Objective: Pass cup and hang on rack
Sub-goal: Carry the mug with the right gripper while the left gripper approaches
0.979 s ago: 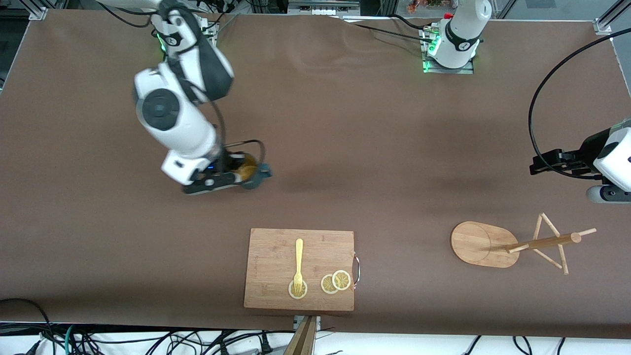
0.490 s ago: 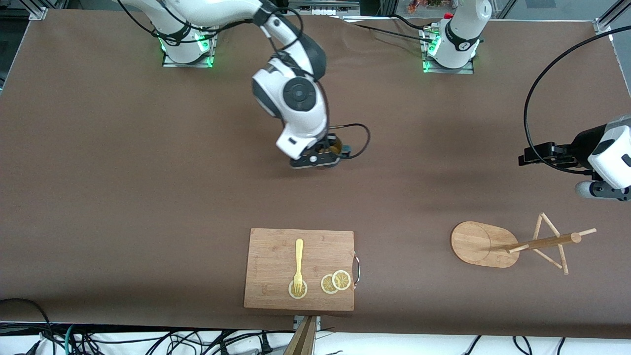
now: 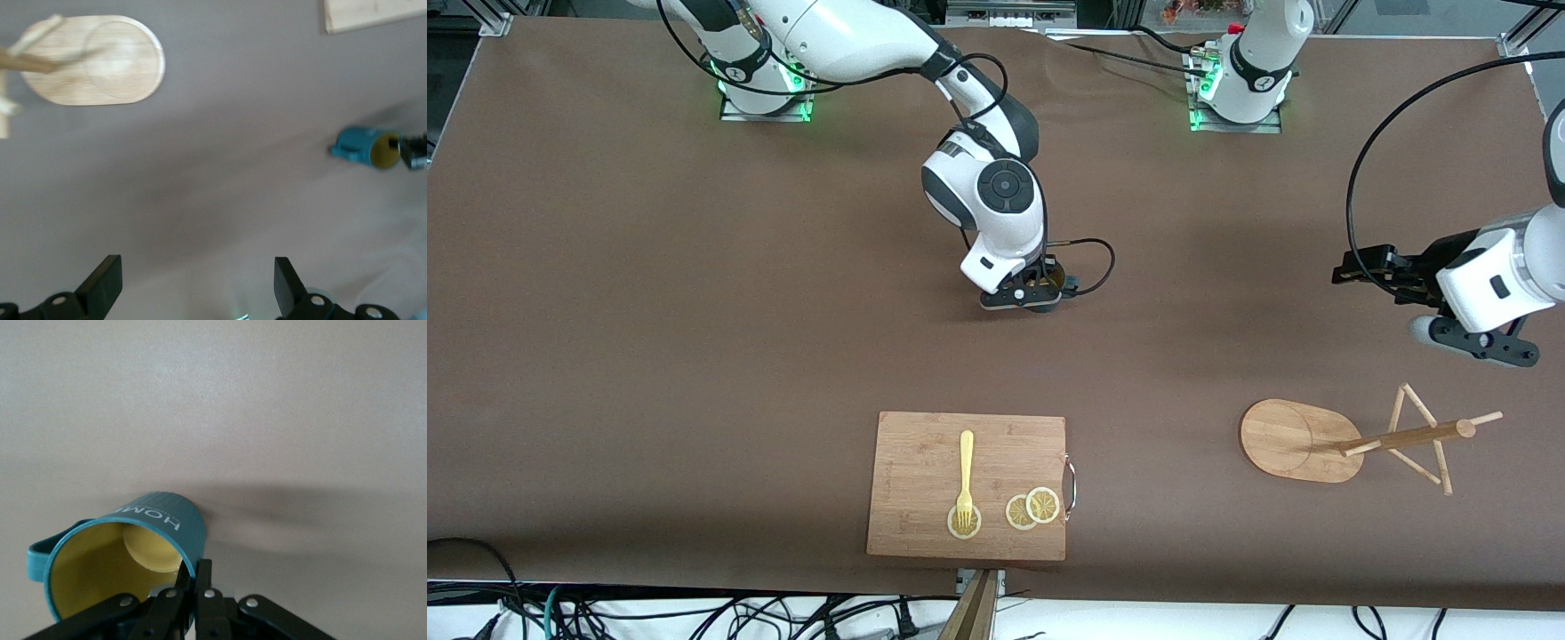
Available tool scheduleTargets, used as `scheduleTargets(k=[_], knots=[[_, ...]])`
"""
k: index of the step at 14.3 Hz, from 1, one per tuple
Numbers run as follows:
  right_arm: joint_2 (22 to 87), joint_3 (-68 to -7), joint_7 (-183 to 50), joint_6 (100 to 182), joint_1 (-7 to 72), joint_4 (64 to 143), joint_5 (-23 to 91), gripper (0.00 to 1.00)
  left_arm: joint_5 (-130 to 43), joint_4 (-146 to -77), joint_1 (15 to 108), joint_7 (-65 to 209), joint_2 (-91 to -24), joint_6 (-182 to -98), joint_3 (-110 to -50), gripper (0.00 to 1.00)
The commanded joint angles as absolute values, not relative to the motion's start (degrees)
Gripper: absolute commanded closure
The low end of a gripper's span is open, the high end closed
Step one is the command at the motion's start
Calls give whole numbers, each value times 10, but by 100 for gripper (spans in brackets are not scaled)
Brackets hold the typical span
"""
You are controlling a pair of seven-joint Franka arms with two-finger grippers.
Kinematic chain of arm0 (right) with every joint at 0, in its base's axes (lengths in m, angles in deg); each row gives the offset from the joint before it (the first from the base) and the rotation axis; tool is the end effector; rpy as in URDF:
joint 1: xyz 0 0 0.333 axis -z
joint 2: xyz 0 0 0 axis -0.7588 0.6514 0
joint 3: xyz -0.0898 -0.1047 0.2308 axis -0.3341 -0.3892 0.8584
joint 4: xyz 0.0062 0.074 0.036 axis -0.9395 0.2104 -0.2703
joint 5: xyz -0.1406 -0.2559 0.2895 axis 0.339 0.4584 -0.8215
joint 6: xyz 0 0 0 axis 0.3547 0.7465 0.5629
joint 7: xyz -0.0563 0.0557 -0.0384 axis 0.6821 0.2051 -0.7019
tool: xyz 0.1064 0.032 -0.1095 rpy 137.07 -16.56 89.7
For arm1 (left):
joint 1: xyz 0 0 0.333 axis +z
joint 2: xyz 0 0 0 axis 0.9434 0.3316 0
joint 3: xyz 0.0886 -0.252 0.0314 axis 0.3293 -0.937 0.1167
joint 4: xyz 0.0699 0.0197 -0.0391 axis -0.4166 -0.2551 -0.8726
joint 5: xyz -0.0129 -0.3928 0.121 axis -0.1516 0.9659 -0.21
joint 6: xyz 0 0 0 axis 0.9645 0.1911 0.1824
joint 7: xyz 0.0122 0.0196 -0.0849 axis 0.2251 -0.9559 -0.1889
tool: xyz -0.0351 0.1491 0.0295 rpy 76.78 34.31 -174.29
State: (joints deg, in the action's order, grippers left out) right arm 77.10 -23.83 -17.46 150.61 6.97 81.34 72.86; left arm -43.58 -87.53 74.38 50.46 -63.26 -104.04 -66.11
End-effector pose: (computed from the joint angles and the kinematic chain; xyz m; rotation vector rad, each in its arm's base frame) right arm 0.4771 0.5501 0.1600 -3.0607 -0.1341 0.0357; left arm 0.6224 -0.0299 0.4276 2.8768 -0.4123 -0.3519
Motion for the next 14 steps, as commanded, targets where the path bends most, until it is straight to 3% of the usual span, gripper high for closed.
scheduleTargets(k=[1,2,7,10,14], knots=[[775,-242,-162,1501,63,796,737,73,-400,-940,739,414,-668,-1044,-658,0],[774,-242,-163,1500,61,796,743,1,-380,-955,738,374,-668,-1044,-658,0],[746,-242,-167,1490,60,798,749,0,-341,-998,729,178,-670,-1057,-659,0],[683,-249,-178,1398,82,798,745,0,-318,-1044,726,71,-670,-1090,-659,0],[608,-264,-177,1260,117,798,747,0,-233,-1161,727,-68,-687,-1199,-658,0]])
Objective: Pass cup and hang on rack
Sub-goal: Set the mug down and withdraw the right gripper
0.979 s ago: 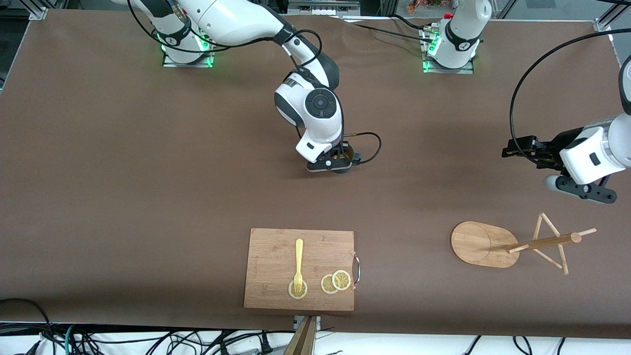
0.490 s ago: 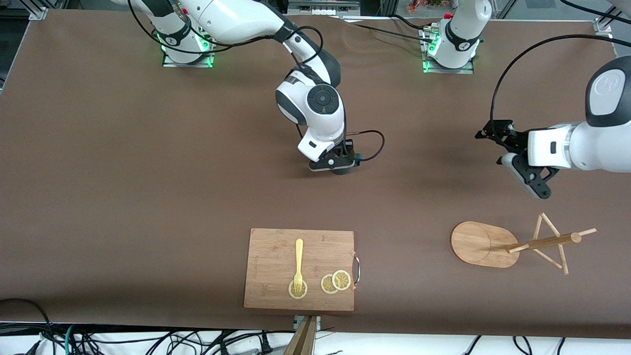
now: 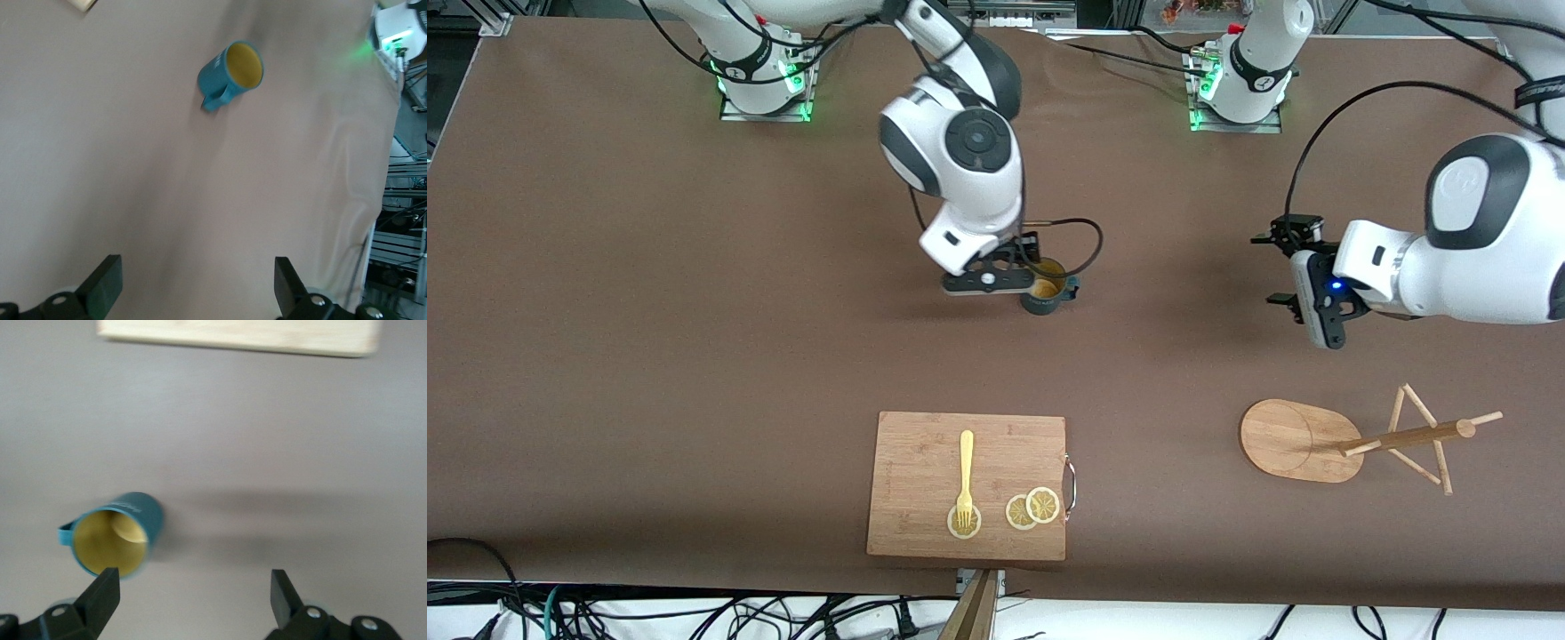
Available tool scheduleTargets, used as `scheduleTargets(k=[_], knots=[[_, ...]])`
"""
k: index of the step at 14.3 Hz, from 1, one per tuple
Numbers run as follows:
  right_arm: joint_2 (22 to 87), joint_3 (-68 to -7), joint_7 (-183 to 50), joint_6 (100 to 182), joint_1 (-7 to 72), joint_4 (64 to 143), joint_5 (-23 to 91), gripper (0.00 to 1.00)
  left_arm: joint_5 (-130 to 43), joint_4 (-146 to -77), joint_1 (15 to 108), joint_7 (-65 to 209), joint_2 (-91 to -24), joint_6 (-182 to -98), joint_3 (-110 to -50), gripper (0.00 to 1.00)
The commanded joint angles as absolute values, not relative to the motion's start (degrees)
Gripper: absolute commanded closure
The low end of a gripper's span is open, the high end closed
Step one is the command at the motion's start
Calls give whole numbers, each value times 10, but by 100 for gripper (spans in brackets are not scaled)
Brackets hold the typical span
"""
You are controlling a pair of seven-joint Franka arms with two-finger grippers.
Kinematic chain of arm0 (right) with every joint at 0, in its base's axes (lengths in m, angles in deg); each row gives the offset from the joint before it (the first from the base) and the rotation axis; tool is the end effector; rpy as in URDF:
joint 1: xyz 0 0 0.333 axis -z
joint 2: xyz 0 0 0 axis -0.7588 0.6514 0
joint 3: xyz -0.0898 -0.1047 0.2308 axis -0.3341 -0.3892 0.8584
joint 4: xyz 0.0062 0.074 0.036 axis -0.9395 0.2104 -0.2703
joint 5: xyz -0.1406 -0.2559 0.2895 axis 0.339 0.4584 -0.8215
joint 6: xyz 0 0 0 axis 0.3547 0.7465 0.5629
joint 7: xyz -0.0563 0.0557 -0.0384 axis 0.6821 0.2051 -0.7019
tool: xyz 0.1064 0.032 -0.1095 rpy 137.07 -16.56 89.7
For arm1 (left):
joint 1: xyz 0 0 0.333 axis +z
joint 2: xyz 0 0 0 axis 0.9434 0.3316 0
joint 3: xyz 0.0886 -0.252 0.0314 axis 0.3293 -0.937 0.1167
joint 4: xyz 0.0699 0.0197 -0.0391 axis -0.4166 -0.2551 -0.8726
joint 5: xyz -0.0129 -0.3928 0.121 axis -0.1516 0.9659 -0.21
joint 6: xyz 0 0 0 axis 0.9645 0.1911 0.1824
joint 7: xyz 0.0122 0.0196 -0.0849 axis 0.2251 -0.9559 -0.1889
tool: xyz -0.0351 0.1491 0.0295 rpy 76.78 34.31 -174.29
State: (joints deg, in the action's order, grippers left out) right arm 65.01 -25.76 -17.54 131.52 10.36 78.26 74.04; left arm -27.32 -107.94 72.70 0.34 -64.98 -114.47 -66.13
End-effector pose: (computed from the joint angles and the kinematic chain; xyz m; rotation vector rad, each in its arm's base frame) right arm 0.5150 0.4896 0.3066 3.1232 0.0312 -0.0413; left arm 0.5846 -0.0902 0.3070 2.1733 -1.3110 -0.1409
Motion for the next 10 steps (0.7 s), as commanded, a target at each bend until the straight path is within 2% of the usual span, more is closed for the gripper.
scheduleTargets(k=[1,5,7,10], knots=[[587,-286,-185,1227,117,798,748,0,-211,-1191,727,-102,-693,-1227,-658,0],[526,-385,-317,1134,117,800,745,0,-109,-1296,715,-241,-700,-1328,-659,0],[521,-455,-381,1135,117,799,737,0,-46,-1341,706,-335,-699,-1372,-665,0],[521,-565,-470,1143,126,799,645,0,27,-1382,697,-440,-685,-1395,-670,0]])
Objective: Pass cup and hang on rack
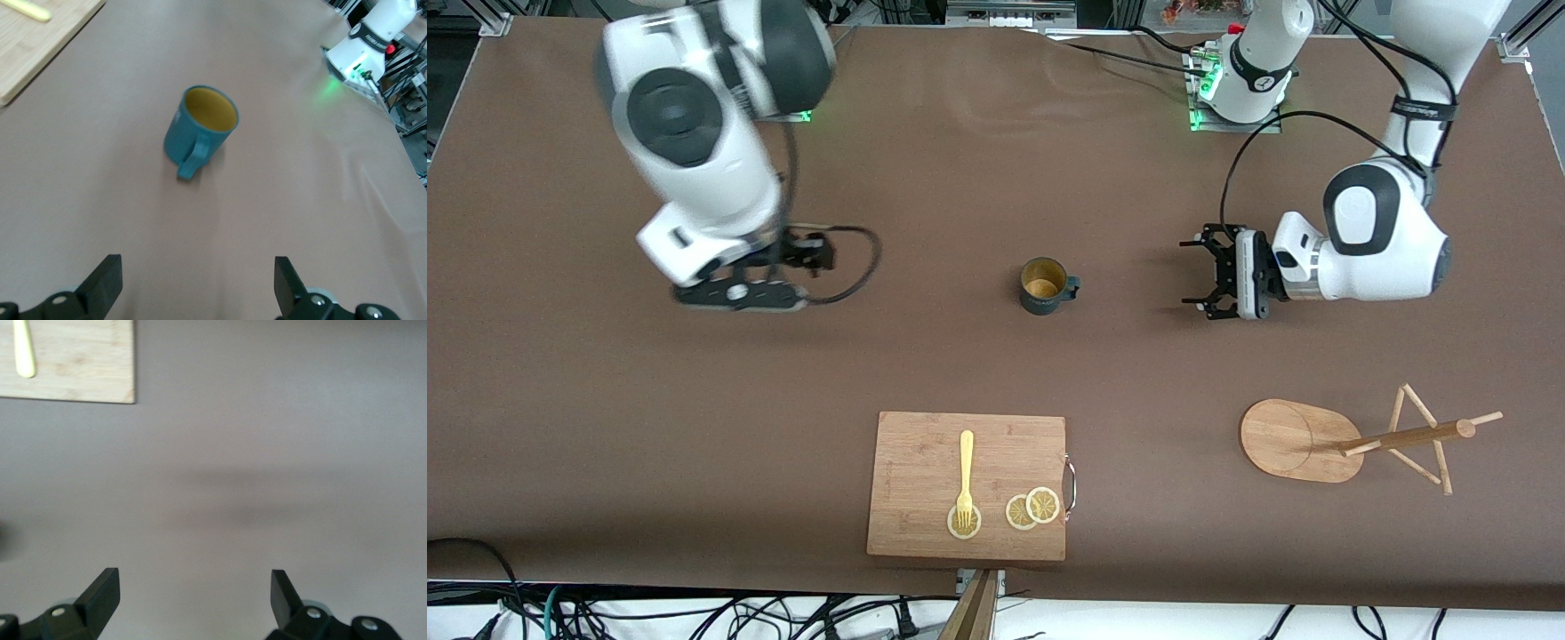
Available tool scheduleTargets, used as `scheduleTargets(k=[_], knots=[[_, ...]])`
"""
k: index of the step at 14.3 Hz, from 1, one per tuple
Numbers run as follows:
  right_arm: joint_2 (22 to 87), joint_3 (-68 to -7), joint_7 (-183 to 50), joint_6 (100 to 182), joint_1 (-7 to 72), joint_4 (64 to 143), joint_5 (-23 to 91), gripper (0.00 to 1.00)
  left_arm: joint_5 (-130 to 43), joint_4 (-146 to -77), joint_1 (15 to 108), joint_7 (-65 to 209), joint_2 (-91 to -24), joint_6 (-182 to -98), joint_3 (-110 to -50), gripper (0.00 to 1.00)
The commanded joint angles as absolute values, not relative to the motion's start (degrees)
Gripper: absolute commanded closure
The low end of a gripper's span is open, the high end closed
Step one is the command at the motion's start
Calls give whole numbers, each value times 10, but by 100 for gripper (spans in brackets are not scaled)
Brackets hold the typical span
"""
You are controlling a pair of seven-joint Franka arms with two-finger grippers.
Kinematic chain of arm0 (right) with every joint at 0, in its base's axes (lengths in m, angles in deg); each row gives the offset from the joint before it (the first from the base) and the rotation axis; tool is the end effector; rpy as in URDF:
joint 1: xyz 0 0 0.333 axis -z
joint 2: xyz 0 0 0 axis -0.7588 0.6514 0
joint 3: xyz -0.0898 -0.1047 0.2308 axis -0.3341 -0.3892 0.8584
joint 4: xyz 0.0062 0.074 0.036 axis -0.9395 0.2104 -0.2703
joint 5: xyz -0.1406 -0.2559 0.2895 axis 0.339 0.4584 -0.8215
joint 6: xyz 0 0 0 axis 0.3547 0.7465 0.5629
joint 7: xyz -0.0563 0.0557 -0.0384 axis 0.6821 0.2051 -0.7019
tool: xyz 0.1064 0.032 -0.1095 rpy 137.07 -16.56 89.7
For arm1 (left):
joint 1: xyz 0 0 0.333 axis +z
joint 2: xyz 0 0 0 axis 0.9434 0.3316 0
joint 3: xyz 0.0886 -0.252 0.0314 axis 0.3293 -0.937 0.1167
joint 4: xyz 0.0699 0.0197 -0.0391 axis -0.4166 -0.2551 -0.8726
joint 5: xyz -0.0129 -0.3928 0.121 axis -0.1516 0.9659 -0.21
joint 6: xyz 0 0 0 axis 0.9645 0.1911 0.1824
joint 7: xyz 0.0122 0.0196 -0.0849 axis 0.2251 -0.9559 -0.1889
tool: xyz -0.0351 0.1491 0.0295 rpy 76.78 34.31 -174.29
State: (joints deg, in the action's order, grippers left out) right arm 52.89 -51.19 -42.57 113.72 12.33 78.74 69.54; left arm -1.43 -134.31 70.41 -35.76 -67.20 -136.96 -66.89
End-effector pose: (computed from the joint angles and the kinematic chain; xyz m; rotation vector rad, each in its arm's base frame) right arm 0.6094 0.2265 0.4342 3.0029 -0.0086 -0.1238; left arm 0.5140 -0.1372 0.1706 1.8407 -1.4091 0.3388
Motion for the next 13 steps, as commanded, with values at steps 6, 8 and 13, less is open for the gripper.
scheduleTargets(k=[6,8,13], knots=[[531,-592,-625,1152,225,807,630,0,224,-1428,675,-652,-616,-1432,-681,0],[518,-591,-644,1179,246,835,635,0,275,-1427,667,-732,-586,-1439,-682,0],[445,-444,-735,1224,418,928,644,0,394,-1411,644,-888,-514,-1441,-682,0]])
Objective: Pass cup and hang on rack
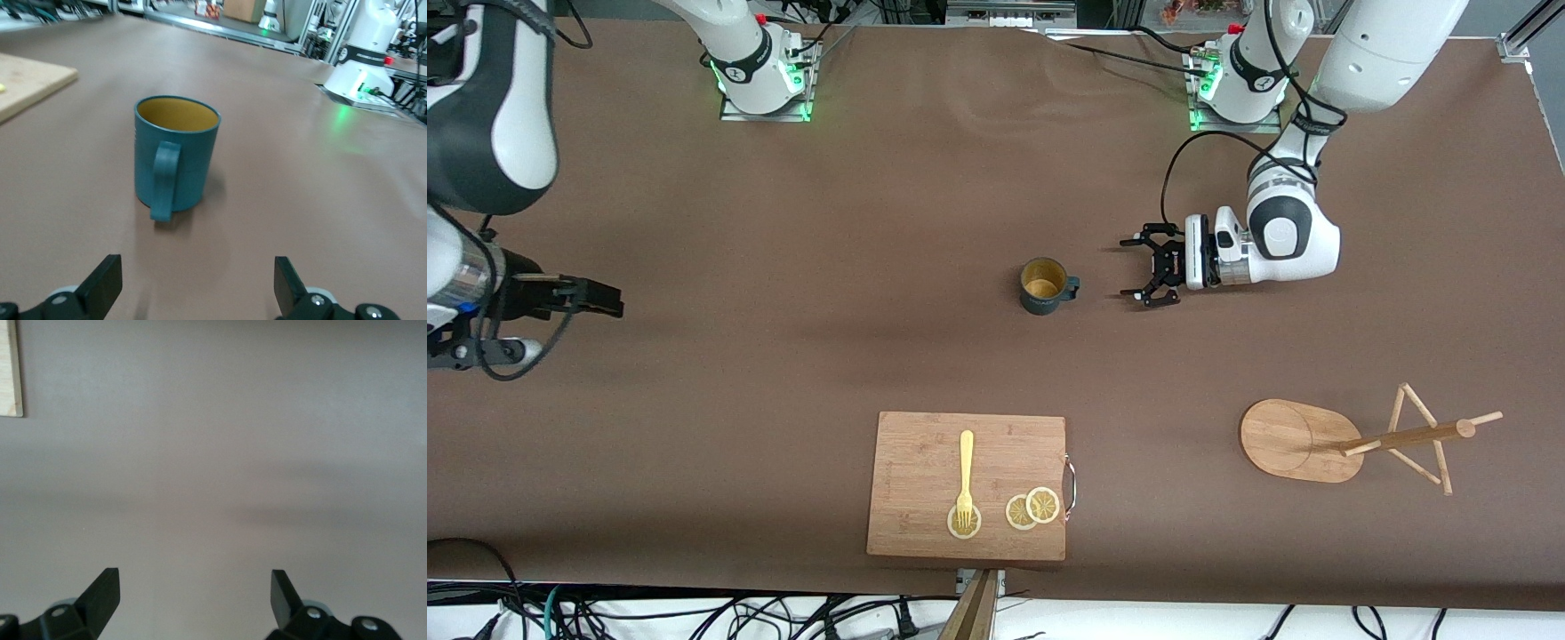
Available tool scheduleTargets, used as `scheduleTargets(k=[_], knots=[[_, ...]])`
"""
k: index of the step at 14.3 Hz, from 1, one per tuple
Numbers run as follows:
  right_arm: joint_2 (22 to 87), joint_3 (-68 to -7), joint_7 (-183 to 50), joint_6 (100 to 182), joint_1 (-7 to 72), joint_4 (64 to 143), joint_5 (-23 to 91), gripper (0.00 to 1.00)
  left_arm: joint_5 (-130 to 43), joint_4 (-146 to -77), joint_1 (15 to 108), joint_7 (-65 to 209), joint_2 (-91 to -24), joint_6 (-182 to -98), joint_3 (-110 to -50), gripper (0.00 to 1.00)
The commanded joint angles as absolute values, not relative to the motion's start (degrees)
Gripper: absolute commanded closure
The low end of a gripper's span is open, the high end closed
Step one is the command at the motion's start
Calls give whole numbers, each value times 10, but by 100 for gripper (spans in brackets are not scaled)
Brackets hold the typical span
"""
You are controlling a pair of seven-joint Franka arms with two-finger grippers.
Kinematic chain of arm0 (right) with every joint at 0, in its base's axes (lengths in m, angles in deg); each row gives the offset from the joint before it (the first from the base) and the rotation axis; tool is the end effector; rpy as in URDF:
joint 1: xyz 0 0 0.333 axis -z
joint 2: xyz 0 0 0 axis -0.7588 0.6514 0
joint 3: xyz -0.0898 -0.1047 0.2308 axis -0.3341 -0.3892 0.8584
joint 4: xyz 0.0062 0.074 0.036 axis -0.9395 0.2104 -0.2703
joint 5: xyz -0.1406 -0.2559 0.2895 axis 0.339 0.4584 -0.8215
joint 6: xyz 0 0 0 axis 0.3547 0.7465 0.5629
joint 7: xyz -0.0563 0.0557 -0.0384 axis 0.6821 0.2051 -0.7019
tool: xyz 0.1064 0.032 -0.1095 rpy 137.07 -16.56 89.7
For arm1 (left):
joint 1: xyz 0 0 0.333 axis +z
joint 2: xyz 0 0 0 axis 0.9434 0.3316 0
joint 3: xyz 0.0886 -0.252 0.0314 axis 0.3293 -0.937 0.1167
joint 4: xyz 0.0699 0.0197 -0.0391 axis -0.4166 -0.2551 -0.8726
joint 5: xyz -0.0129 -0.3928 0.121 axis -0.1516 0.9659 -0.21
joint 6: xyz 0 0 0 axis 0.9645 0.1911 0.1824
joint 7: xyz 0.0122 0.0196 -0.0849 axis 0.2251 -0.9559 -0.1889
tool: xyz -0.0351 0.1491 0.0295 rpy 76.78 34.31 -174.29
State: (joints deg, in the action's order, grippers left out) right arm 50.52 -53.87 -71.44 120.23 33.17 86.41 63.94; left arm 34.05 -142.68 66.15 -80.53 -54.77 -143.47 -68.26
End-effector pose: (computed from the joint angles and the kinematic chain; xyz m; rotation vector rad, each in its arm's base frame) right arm 0.6466 -0.0260 0.4064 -3.1309 -0.1122 0.1509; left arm 0.4410 -0.1905 0.0416 1.6108 -1.3944 0.8293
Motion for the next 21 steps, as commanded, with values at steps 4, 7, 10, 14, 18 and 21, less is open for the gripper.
scheduleTargets(k=[4,7,10,14,18,21], knots=[[373,-365,-735,1267,479,1032,716,0,421,-1360,634,-918,-481,-1440,-682,0],[339,-351,-735,1265,494,1075,717,0,439,-1344,619,-924,-463,-1441,-683,0],[327,-334,-737,1231,515,1071,718,0,450,-1324,608,-926,-445,-1443,-683,0],[344,-321,-743,1232,523,1029,717,0,467,-1324,587,-927,-445,-1446,-683,0],[346,-319,-746,1230,523,1003,713,0,469,-1334,582,-937,-448,-1444,-691,0],[339,-306,-745,1206,525,993,714,0,482,-1334,577,-942,-445,-1445,-691,0]])
